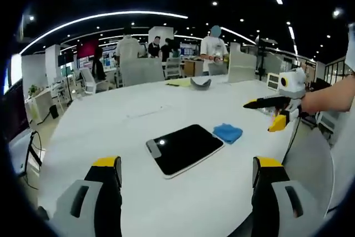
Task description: Wipe the mirror surface with the cleaning cloth until all visible marks leave the cleaned area.
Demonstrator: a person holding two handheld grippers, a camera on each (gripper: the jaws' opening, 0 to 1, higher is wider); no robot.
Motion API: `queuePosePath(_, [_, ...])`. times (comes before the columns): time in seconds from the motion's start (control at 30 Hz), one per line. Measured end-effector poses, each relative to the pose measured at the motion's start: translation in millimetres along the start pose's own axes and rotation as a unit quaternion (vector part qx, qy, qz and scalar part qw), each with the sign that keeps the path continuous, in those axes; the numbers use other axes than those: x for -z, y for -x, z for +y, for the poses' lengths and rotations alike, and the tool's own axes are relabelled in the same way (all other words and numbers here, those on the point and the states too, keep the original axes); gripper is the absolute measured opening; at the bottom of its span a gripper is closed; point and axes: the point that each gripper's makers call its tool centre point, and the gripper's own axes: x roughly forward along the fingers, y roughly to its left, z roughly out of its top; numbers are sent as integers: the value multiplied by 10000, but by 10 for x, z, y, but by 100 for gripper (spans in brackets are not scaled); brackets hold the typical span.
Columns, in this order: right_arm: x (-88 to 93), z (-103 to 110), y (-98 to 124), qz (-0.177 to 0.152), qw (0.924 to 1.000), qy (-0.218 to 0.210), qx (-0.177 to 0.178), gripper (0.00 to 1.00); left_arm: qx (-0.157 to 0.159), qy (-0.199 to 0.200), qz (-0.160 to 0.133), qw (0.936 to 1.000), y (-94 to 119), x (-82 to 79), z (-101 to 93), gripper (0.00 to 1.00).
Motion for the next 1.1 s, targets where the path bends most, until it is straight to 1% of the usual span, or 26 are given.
queuePosePath(0.07, [-19,35,23,-49,9996,-231,156,100,52,64,37,10000,-4,57,-28,99])
queuePosePath(0.1, [-32,5,48,-123,9987,-378,327,100,88,90,45,9999,0,72,-38,99])
queuePosePath(0.17, [-5,-25,110,-37,9976,-505,480,100,159,163,-8,9997,16,84,-52,99])
queuePosePath(0.23, [1,-46,155,9,9971,-472,598,100,150,194,14,9997,32,101,-19,99])
queuePosePath(0.3, [40,-55,198,134,9974,-345,613,93,150,218,-33,9996,60,83,6,99])
queuePosePath(0.37, [54,-113,235,185,9960,-423,764,94,139,233,-26,9996,89,99,46,99])
queuePosePath(0.43, [46,-124,263,150,9943,-678,806,93,123,243,-1,9996,112,131,72,99])
queuePosePath(0.47, [33,-156,286,110,9939,-602,913,94,125,252,3,9996,120,144,78,99])
queuePosePath(0.5, [19,-171,295,67,9942,-518,939,95,128,276,31,9995,127,167,84,99])
queuePosePath(0.6, [40,-148,298,97,9939,-640,888,98,142,275,35,9995,145,182,80,99])
queuePosePath(0.67, [58,-139,306,122,9942,-582,892,98,163,256,53,9995,137,189,83,99])
queuePosePath(0.77, [52,-128,310,34,9939,-717,835,98,193,165,80,9996,125,178,81,99])
queuePosePath(0.87, [45,-101,308,23,9944,-732,766,98,199,142,80,9997,108,161,93,99])
queuePosePath(0.93, [9,-94,312,-57,9948,-688,751,98,212,129,50,9997,102,132,90,99])
queuePosePath(1.07, [-30,-89,313,-85,9952,-664,718,98,215,69,34,9997,93,100,83,99])
queuePosePath(1.1, [-62,-97,309,-147,9952,-667,699,99,222,60,29,9997,88,90,78,99])
